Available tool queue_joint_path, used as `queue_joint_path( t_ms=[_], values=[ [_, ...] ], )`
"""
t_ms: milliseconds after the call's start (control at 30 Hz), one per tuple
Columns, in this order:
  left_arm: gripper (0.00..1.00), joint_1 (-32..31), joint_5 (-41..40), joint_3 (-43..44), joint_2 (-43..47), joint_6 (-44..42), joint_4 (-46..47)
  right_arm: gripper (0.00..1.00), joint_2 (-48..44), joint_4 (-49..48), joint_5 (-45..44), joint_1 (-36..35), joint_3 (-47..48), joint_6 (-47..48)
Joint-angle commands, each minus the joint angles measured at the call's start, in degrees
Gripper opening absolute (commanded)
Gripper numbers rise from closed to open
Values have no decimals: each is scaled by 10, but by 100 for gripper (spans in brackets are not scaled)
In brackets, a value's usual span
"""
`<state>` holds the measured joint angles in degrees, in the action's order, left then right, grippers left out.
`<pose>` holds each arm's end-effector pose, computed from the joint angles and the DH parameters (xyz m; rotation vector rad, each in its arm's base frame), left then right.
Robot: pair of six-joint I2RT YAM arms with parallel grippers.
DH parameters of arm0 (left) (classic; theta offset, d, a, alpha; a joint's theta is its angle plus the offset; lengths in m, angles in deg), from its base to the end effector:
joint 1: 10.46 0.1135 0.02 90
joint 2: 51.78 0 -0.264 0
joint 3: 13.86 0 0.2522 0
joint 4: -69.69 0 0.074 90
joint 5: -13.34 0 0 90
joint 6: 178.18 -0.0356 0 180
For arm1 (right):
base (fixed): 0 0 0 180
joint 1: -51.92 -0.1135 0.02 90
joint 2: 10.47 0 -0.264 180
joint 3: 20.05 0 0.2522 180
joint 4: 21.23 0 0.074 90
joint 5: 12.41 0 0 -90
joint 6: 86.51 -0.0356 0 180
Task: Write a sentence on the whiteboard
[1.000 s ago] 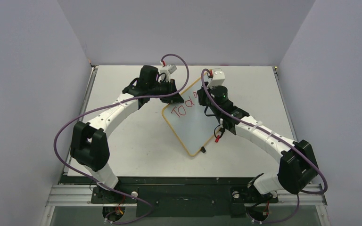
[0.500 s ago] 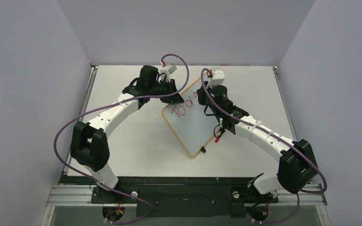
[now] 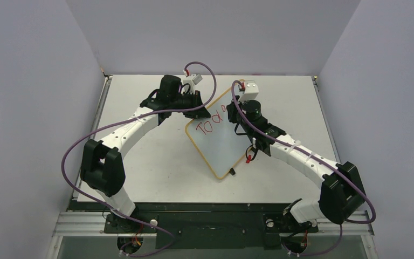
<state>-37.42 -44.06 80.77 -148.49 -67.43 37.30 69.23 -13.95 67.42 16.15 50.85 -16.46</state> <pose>0.3377 -0.1933 0.3077 0.4667 2.2229 -1.0784 0.2688 0.1859 0.3045 -0.1336 1.8734 0.5115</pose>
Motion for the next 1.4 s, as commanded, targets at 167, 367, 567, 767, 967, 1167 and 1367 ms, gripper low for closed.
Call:
queue_joint_path(
  t_ms=[167, 367, 567, 767, 967, 1167, 1367],
  values=[
    [0, -13, -24, 2, 18, -50, -2, 0, -18, 27, -32, -4, 4, 17],
    [0, -12, -24, 0, 18, -49, -1, 0, -18, 34, -35, -3, 18, 22],
    [0, -13, -25, -1, 19, -50, -1, 0, -36, 36, -26, -3, 28, 20],
    [0, -13, -26, -1, 20, -50, -2, 0, -46, 33, -27, -3, 38, 21],
    [0, -13, -27, -2, 21, -51, -1, 0, -27, 34, -27, 1, 62, 24],
    [0, -13, -27, -2, 21, -53, -1, 0, -6, 34, -27, 3, 80, 24],
    [0, -13, -28, -4, 22, -54, -1, 0, 10, 32, -28, 6, 88, 23]
  ],
)
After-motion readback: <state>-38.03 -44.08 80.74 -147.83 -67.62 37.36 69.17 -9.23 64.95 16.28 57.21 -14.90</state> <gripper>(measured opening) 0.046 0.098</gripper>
